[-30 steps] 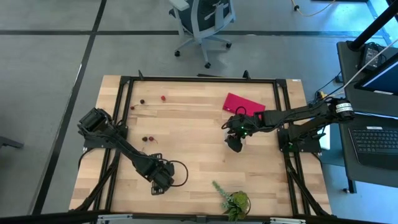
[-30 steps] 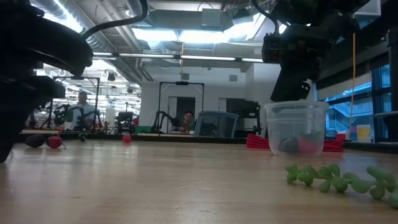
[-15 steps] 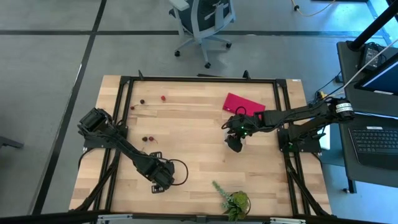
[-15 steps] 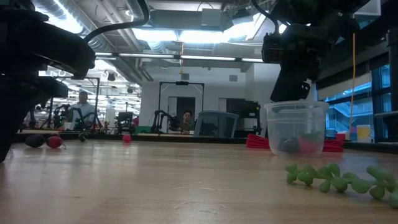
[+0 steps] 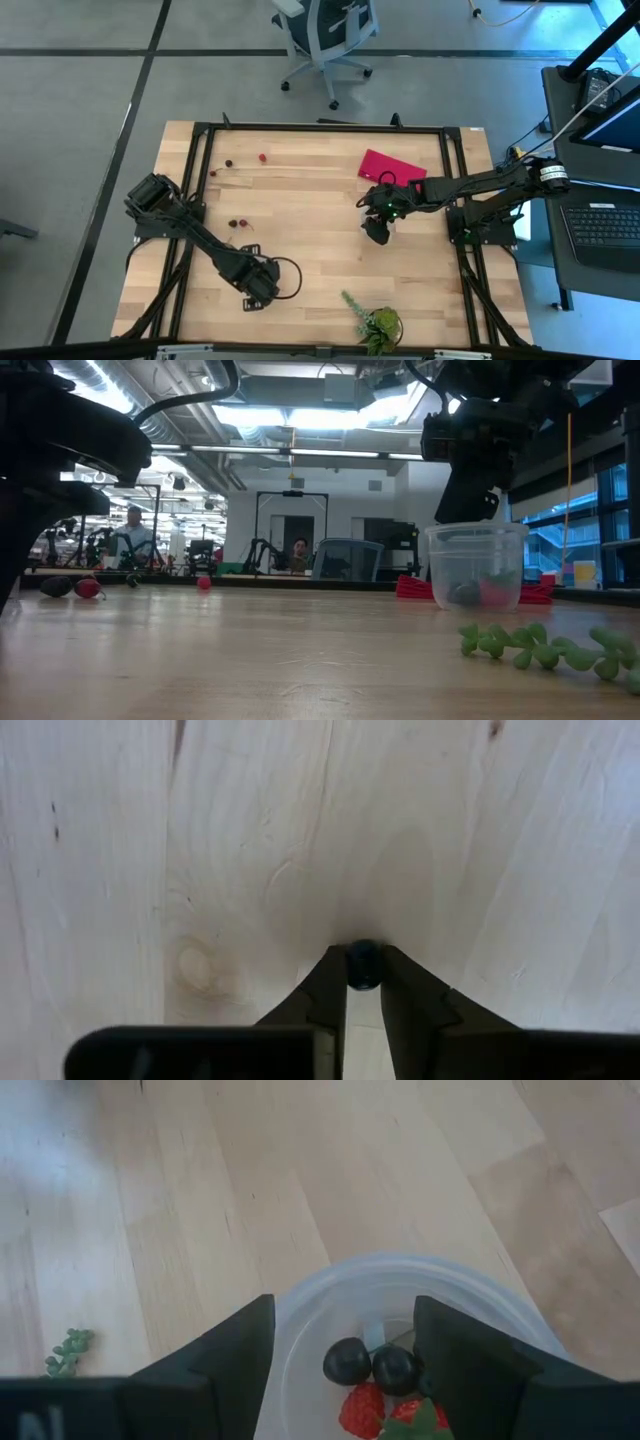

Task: Pick and placing Produce into tupperware
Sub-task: Put the blueberry into the transparent container

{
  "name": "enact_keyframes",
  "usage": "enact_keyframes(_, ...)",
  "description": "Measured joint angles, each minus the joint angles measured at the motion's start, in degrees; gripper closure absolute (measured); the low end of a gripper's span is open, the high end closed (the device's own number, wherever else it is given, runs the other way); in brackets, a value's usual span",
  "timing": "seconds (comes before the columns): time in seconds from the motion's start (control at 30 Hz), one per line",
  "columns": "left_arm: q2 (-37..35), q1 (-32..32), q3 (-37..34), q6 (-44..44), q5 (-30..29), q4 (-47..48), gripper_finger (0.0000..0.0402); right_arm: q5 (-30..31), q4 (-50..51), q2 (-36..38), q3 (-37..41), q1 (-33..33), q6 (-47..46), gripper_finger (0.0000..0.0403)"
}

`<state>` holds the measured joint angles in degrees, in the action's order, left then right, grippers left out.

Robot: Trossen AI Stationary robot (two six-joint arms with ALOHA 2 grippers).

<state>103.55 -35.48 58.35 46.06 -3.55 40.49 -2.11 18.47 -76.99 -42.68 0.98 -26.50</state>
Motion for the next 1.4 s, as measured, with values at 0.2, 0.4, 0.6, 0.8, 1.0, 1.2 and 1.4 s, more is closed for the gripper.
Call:
enact_keyframes(0.2, -2.89, 0.15, -0.45, -1.84, -4.77, 1.54, 0.0368, -0.07, -1.94, 0.00, -0.12, -0.01, -3.44, 0.0163)
enact_keyframes(0.4, -11.07, 0.45, -0.34, -2.62, -18.03, 6.38, 0.0368, -1.72, -9.10, 0.00, -1.57, -0.01, -5.98, 0.0163)
enact_keyframes(0.6, -17.11, 0.87, -0.24, -12.47, -35.63, 5.44, 0.0366, -4.10, -22.73, 0.00, -1.57, 0.17, -4.56, 0.0163)
enact_keyframes(0.8, -19.12, 3.99, -0.22, -27.93, -46.09, -1.48, 0.0362, -4.13, -31.93, 0.00, -1.57, 0.21, -6.47, 0.0163)
enact_keyframes(1.0, -19.16, 9.47, -0.22, -48.25, -46.52, -15.92, 0.0364, -4.11, -38.92, -1.27, -1.60, 0.21, -7.73, 0.0163)
enact_keyframes(1.2, -19.19, 14.22, -0.17, -62.21, -42.57, -29.50, 0.0363, -4.08, -42.85, -5.01, -1.62, 0.21, -7.58, 0.0163)
enact_keyframes(1.4, -19.19, 17.00, -0.13, -67.86, -36.89, -35.80, 0.0366, -4.06, -48.10, -6.29, -1.62, 0.21, -6.14, 0.0163)
